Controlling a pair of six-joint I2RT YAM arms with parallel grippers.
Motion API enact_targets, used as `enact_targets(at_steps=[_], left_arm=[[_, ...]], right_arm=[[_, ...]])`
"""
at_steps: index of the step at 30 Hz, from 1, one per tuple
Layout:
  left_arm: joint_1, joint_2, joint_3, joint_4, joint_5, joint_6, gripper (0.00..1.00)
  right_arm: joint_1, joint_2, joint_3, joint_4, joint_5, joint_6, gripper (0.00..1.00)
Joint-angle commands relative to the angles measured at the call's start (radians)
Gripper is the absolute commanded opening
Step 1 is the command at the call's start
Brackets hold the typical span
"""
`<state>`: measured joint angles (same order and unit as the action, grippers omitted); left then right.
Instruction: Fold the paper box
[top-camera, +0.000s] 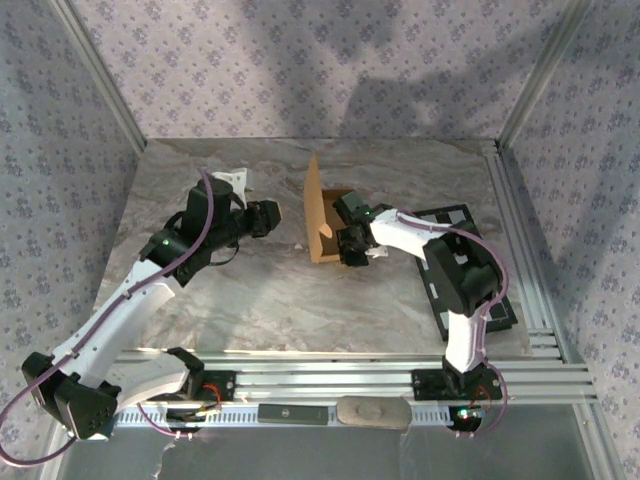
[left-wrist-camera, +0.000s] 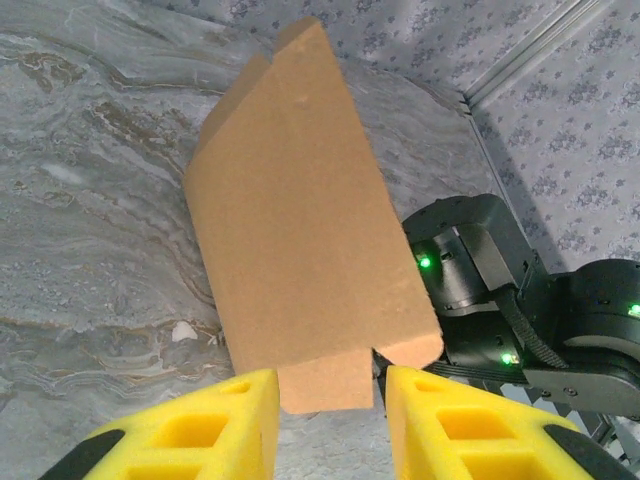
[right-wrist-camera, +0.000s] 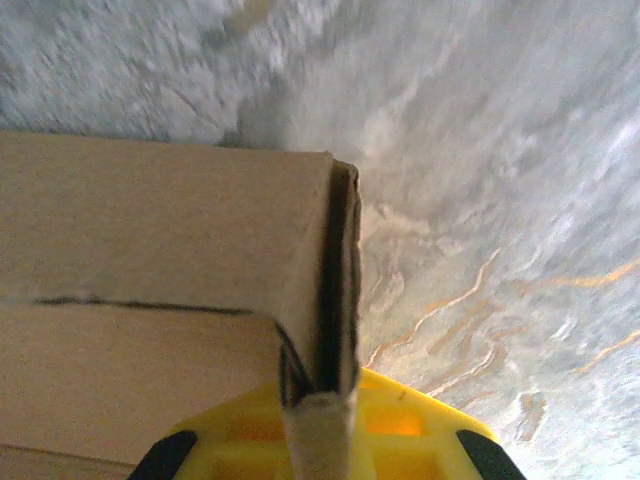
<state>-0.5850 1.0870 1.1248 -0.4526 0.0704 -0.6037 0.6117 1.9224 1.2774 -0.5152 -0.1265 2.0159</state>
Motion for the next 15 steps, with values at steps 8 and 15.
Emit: enact_targets(at_steps=[8,15], left_arm=[[0.010,-0.040,0.027,-0.066,-0.049,0.033,0.37],[0.020,-0.066,0.006,-0.082,-0.030,0.035,0.39]], right_arm=[[0.095,-0.003,0.046,0.099,0.008,0.113,0.65],[0.075,-0.256,0.008,-0.045,0.184,-0.286,0.80]])
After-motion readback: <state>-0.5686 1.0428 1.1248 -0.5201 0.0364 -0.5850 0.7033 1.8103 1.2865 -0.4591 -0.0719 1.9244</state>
